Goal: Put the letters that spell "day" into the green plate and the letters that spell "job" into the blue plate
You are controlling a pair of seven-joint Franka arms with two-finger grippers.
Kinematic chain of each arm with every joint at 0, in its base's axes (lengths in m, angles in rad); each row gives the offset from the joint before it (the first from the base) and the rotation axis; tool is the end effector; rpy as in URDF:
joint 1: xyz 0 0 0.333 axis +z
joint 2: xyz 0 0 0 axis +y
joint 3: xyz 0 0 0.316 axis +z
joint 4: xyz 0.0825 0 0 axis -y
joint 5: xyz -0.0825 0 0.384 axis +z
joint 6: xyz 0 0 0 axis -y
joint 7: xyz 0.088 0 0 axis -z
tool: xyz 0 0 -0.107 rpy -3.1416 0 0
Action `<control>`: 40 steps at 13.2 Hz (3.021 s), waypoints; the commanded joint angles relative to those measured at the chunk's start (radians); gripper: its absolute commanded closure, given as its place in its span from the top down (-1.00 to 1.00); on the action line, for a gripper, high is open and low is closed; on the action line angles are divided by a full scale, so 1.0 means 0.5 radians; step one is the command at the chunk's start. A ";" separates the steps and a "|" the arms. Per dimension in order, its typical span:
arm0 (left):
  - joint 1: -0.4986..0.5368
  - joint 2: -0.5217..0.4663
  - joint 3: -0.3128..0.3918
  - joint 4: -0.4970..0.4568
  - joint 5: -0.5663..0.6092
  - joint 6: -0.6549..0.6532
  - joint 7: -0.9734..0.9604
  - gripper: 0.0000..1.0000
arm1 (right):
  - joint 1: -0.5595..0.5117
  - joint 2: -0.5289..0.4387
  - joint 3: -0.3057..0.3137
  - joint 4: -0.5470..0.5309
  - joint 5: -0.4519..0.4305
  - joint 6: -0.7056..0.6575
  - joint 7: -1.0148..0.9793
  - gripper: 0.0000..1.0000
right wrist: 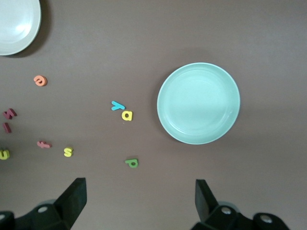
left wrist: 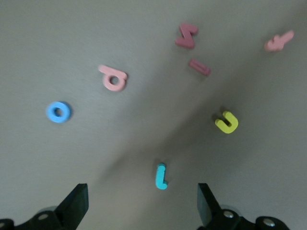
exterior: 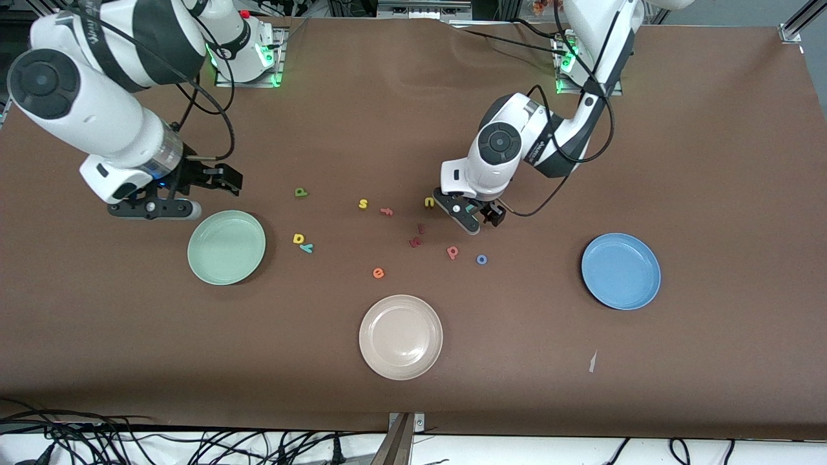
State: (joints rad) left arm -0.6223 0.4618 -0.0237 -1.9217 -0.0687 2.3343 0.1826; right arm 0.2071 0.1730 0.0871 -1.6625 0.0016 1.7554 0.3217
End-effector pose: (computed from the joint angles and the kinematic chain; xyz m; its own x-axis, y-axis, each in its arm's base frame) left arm 0.4958 -0.3744 0.2459 0.7111 -0.7020 -0.0394 -0.6991 -0.7119 0.0660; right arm 0.5817 0.1730 0.4959 0.9963 -0.0288 -0.0805 -0.0282 -0.9996 0.0094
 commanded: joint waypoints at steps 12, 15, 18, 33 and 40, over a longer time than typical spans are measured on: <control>-0.167 0.027 0.032 -0.366 0.055 0.440 -0.304 0.86 | 0.055 -0.221 0.056 -1.329 0.003 1.419 0.369 1.00; -0.173 0.079 0.035 -0.351 0.055 0.467 -0.307 0.64 | 0.055 -0.086 0.123 -1.378 -0.006 1.624 0.406 1.00; -0.155 0.098 0.035 -0.335 0.058 0.492 -0.283 0.60 | 0.058 0.003 0.166 -1.436 -0.006 1.781 0.403 1.00; -0.084 0.147 0.054 -0.271 0.058 0.532 -0.261 -1.00 | 0.077 0.181 0.209 -1.670 -0.267 2.122 0.381 1.00; 0.372 -0.113 0.048 -0.090 0.055 -0.085 -0.071 -1.00 | 0.077 0.270 0.209 -1.664 -0.267 2.220 0.384 0.99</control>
State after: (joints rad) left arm -0.5230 0.4662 0.0111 -1.9630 -0.0681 2.3598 0.1296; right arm 0.2432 0.2897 0.1911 -2.4890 -0.1186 2.8261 0.5080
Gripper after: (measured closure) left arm 0.837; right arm 0.000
